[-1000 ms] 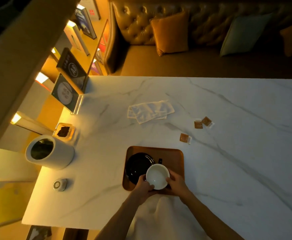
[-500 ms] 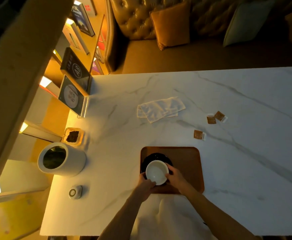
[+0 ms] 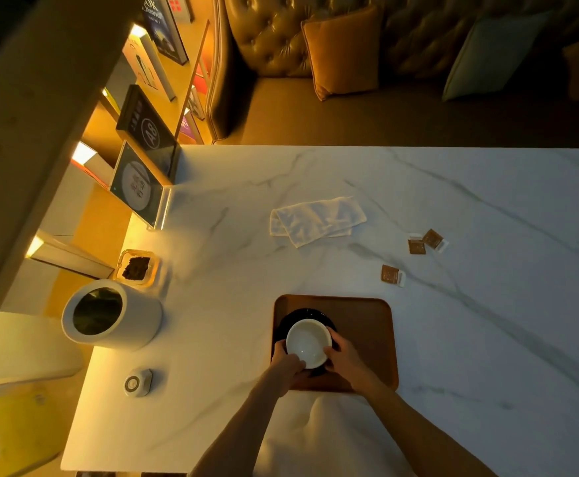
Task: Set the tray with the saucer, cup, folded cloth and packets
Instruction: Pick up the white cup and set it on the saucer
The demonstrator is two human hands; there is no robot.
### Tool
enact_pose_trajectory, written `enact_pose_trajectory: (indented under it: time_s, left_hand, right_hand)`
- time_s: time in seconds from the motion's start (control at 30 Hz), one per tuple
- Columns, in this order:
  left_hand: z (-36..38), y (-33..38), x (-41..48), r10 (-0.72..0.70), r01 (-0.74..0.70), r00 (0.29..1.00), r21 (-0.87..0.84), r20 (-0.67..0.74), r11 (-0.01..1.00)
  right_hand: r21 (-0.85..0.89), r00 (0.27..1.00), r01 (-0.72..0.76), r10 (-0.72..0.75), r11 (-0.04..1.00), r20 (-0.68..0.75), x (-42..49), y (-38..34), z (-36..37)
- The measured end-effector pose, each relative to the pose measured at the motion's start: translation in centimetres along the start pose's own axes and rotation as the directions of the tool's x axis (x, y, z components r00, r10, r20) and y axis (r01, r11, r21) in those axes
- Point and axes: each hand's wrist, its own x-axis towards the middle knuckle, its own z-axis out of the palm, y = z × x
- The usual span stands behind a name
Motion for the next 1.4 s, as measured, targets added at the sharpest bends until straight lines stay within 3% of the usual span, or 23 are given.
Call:
enact_pose_trajectory:
  time_s: [0.17, 0.33, 1.4]
  left_hand:
    - [-0.4, -0.9, -0.2, 0.057, -0.054, 0.995, -0.035, 0.078, 0.998]
    - [-0.9, -1.3, 0.0, 0.023, -0.017, 0.993, -0.049, 0.119, 0.999]
    - [-1.3, -2.0, -0.4, 0.035, -0.024, 0.987, -0.074, 0.156, 0.997]
  right_hand:
    - [0.018, 0.998, -0.054, 0.054, 0.998, 0.03, -0.5, 0.8, -0.3]
    - [0.006, 0.999, -0.024, 0.024, 1.0, 0.039, -0.7, 1.2, -0.5]
    - [-0.079, 1.0, -0.015, 0.017, 0.997, 0.018, -1.0, 1.4, -0.4]
